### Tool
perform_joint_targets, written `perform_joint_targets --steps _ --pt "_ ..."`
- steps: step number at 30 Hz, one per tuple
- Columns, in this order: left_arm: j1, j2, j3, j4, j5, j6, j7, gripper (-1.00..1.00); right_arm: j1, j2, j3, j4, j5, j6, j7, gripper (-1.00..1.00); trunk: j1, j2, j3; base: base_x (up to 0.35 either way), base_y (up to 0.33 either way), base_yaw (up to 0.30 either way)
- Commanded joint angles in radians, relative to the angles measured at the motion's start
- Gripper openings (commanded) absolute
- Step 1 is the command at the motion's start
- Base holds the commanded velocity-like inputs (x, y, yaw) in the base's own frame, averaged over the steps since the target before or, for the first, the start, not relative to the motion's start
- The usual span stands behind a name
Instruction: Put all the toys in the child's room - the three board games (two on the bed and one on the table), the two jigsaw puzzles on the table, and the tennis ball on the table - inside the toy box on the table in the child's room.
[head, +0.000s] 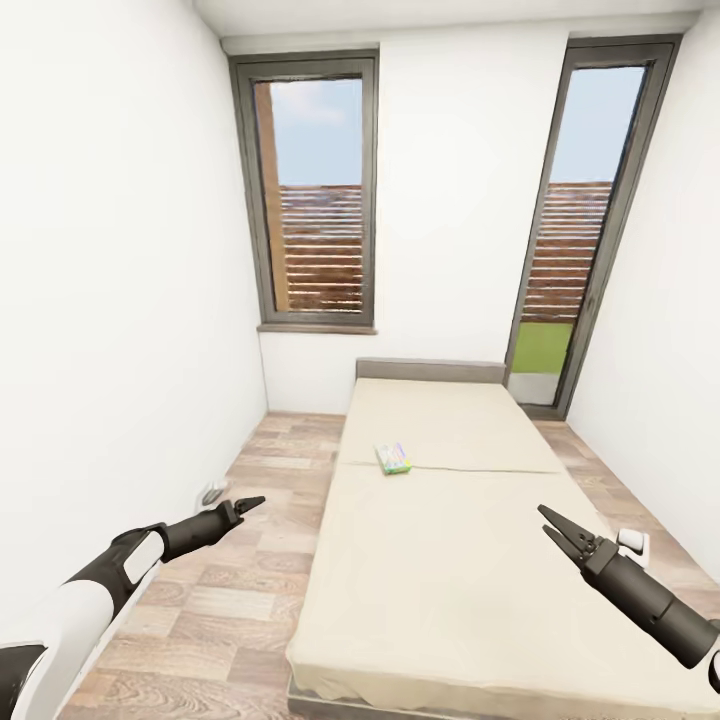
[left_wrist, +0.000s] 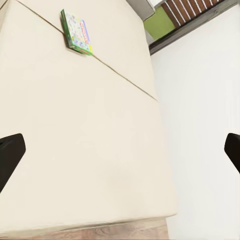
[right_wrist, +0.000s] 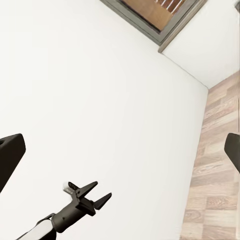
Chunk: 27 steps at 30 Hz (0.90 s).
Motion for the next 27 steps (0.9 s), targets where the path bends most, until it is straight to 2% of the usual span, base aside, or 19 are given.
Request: perform_joint_targets --steps 1,8,19,27 --pt "0.000 0.000 0.002 0.000 0.003 0.008 -0.002 1.00 -0.001 0.000 -0.001 0.000 -0.001 0.006 0.002 1.00 0.001 -0.001 0.000 0.189 0.167 -0.277" --pt "0.000 0.000 0.002 0.000 0.003 0.008 -0.002 1.00 -0.001 0.000 -0.001 0.000 0.000 0.006 0.002 1.00 0.001 -0.001 -0.001 0.210 0.142 -0.244" --pt "0.000 0.000 0.002 0.000 0.003 0.008 -0.002 1.00 -0.001 0.000 0.000 0.000 0.000 0.005 0.002 1.00 0.001 -0.001 0.001 0.230 0.192 -0.070" --pt "0.000 0.000 0.003 0.000 0.003 0.008 -0.002 1.00 -0.001 0.000 0.000 0.000 -0.001 0.005 0.002 1.00 0.001 -0.001 0.008 0.068 0.067 -0.201"
